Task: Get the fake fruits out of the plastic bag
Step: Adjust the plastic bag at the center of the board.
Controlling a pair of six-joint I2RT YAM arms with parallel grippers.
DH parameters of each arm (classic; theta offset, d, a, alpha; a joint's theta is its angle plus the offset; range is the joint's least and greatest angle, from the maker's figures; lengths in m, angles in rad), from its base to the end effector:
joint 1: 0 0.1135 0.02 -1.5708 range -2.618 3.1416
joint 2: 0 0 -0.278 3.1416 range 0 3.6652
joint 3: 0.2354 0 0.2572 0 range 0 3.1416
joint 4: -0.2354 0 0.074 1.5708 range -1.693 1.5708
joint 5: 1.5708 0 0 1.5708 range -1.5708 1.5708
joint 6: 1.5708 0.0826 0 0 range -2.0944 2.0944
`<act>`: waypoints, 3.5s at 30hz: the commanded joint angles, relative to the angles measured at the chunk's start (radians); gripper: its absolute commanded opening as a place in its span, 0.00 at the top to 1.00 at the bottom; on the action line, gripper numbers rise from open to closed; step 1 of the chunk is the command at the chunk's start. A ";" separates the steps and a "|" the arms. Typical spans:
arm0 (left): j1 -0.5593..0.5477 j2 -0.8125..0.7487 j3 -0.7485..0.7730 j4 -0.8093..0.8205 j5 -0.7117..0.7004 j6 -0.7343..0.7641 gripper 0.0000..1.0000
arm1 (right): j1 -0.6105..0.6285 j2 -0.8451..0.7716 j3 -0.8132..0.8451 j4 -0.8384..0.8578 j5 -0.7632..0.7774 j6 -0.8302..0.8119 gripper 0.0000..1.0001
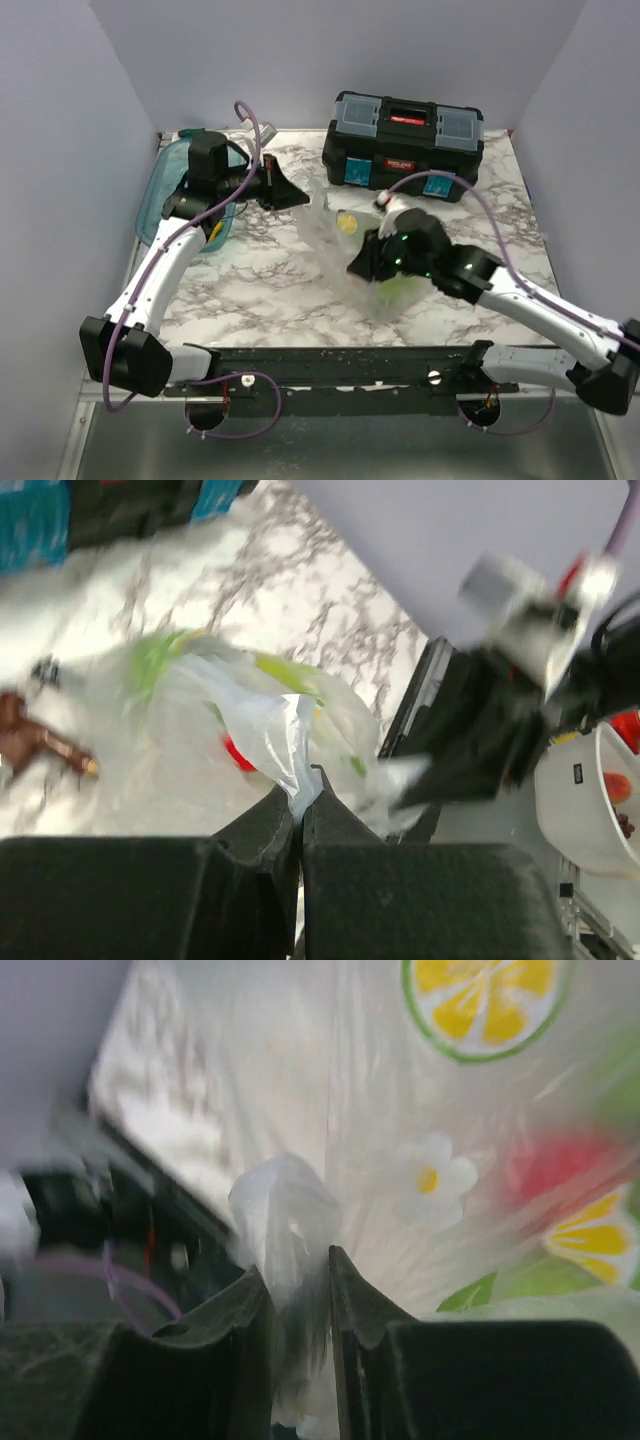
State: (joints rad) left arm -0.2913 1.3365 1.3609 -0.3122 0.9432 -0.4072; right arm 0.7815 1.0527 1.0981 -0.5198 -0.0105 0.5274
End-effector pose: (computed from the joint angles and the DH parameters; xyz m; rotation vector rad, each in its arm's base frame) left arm 0.2887 -0.1564 0.4152 0.5885 1.8629 -1.3415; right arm 0.1902 0.1899 0.3548 -0.2790 2.1301 0.8075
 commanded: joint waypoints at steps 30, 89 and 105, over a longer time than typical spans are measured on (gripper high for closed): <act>0.067 -0.362 -0.502 0.220 -0.264 -0.051 1.00 | 0.292 0.076 -0.002 -0.273 -0.037 0.177 0.38; 0.110 -0.432 -0.390 -0.122 -0.517 0.039 0.61 | 0.424 0.666 0.633 -0.499 0.781 0.042 0.99; 0.072 -0.981 -0.760 0.011 -0.252 -0.476 0.42 | 0.380 0.653 0.668 -0.474 0.673 0.034 0.99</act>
State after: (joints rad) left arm -0.1909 0.3428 0.7414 -0.5014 0.4843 -0.6464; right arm 1.1694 1.7279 1.7493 -1.0306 0.7155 0.5743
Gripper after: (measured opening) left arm 0.705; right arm 0.009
